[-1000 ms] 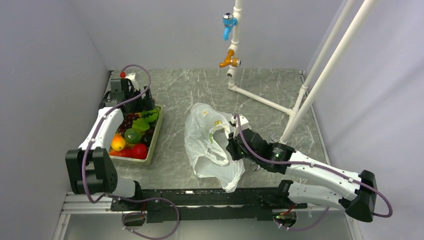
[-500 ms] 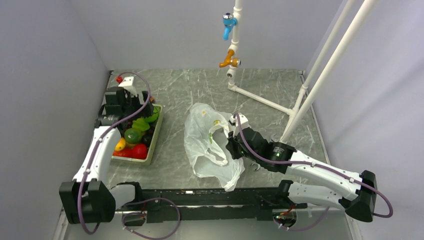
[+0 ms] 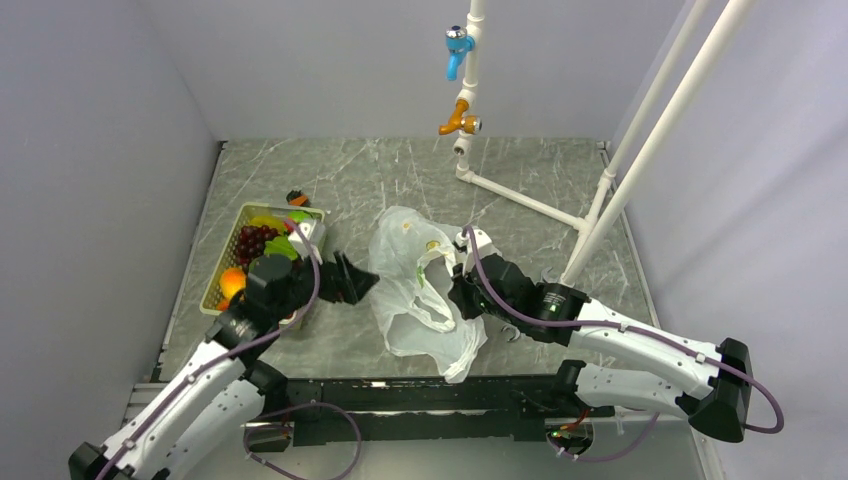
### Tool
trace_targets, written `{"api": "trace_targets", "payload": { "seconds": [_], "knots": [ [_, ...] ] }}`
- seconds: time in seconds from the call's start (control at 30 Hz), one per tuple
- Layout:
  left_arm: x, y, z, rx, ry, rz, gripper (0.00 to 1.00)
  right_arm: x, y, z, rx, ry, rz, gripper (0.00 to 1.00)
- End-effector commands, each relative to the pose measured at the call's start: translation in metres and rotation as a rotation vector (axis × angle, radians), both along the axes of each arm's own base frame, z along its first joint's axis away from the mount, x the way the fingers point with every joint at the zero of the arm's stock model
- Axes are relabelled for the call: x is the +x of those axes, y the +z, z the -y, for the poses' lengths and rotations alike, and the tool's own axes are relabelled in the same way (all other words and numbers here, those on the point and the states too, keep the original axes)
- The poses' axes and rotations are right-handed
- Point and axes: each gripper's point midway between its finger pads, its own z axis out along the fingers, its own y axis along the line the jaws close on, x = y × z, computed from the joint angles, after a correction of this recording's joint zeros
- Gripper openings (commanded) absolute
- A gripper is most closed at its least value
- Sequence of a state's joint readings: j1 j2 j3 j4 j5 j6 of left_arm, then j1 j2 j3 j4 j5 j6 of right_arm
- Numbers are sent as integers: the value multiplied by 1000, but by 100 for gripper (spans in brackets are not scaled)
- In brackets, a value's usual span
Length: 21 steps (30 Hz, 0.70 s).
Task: Take the fake fruits out of the plastic bag
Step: Take out the fake fruit from the plastic bag.
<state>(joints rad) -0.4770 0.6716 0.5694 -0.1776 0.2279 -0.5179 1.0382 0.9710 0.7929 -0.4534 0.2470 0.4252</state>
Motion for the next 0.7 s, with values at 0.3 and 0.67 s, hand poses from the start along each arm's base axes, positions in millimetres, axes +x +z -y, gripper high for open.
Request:
{"api": "trace_targets", "payload": {
  "seconds": [0.3,0.67],
  "knots": [
    [-92,28,54,-236,-265,39,86,-4,22,-21,89,64,-2,0],
    [-76,13,120,-8,-211,115,68,-28,73,-43,229,247,5,0]
  ]
}}
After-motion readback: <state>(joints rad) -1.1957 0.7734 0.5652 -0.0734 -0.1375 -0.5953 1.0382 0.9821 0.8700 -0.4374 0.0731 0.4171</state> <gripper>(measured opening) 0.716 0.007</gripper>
